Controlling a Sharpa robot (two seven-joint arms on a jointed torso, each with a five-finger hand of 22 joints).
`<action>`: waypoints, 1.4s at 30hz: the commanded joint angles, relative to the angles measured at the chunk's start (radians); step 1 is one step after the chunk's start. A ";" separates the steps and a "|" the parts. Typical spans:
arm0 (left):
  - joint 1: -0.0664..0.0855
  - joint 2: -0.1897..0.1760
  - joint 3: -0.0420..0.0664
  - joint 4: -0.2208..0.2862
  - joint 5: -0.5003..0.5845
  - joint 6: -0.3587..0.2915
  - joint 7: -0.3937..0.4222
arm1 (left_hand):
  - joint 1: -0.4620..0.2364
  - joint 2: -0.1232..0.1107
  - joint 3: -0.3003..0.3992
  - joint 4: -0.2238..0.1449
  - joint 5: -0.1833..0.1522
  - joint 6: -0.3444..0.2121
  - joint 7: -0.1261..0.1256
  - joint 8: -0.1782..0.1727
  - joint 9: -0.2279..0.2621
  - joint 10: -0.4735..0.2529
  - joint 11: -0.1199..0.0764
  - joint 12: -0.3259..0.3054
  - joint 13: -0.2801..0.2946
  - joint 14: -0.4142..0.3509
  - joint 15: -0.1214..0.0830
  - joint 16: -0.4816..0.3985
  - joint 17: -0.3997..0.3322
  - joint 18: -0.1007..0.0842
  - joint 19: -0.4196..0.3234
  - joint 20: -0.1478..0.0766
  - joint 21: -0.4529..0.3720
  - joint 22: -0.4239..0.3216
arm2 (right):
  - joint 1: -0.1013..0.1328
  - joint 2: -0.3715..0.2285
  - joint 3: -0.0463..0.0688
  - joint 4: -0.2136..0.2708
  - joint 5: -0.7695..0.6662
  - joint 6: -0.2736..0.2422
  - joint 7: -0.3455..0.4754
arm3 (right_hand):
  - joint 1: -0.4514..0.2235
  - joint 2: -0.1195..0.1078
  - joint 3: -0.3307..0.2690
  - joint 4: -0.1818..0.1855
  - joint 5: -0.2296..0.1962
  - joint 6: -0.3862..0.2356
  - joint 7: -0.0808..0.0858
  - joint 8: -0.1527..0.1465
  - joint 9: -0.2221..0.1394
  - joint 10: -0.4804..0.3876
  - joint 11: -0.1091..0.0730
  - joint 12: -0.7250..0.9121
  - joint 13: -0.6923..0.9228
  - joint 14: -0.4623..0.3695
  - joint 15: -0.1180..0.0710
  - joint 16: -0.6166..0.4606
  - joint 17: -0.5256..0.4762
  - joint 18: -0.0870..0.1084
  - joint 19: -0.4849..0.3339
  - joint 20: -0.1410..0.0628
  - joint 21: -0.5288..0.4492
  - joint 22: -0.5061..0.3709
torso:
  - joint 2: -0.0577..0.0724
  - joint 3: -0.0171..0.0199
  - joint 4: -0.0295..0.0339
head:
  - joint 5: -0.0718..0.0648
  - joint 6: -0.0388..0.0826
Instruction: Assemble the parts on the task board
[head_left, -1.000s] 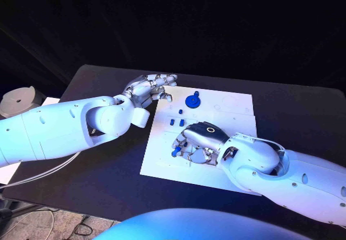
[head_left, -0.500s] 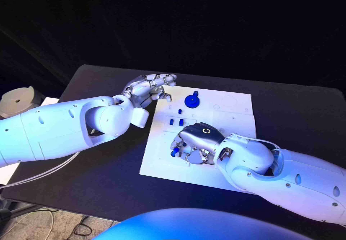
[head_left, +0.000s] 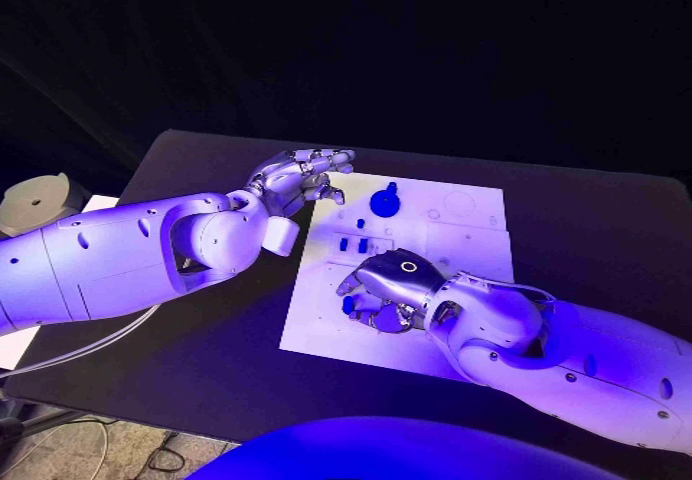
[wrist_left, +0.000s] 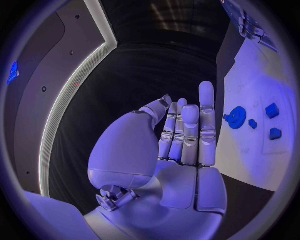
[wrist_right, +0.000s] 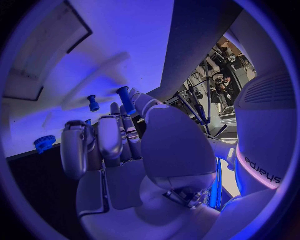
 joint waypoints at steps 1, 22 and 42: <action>0.000 0.002 0.000 0.001 -0.004 0.021 0.003 | -0.008 -0.002 -0.002 -0.002 0.004 -0.007 -0.001 0.006 -0.001 0.004 0.003 -0.006 -0.001 -0.006 0.001 -0.004 -0.001 0.019 -0.004 -0.001 0.004 -0.001 | -0.001 -0.002 0.000 0.003 -0.013 -0.025 0.000 | 0.014 -0.008 -0.056 0.016 0.005 -0.021 -0.004 -0.001 -0.001 -0.039 0.010 0.007 0.002 0.015 0.014 -0.006 -0.007 0.017 -0.008 0.006 -0.009 0.017 | 0.000 0.0008 -0.0006 | 0.002 0.000; 0.000 0.004 0.000 -0.006 -0.004 0.022 -0.001 | -0.008 -0.002 -0.002 -0.002 0.004 -0.007 -0.001 0.006 -0.001 0.004 0.003 -0.006 -0.001 -0.006 0.001 -0.004 -0.001 0.019 -0.004 -0.001 0.004 -0.001 | 0.042 -0.273 0.027 0.140 0.389 -0.242 0.078 | 0.055 0.018 -0.135 0.083 0.061 0.029 0.002 0.014 0.010 0.238 -0.043 0.160 0.039 0.023 -0.027 0.012 0.004 0.012 0.010 -0.026 0.005 0.039 | -0.004 -0.0011 -0.0063 | -0.060 0.008; 0.000 0.022 -0.006 -0.017 -0.004 0.030 -0.004 | -0.010 -0.002 -0.004 -0.002 0.004 -0.008 -0.001 0.008 -0.001 0.005 0.003 -0.007 -0.004 -0.008 0.001 -0.004 -0.004 0.019 -0.005 -0.001 0.005 -0.002 | 0.039 -0.553 0.005 0.267 0.452 -0.178 -0.295 | -0.064 0.043 -0.317 0.172 0.259 0.011 -0.042 0.117 0.072 0.421 -0.094 1.083 1.067 0.053 -0.072 0.147 0.141 -0.025 0.106 -0.072 0.098 0.186 | -0.026 -0.0034 -0.0539 | -0.177 0.035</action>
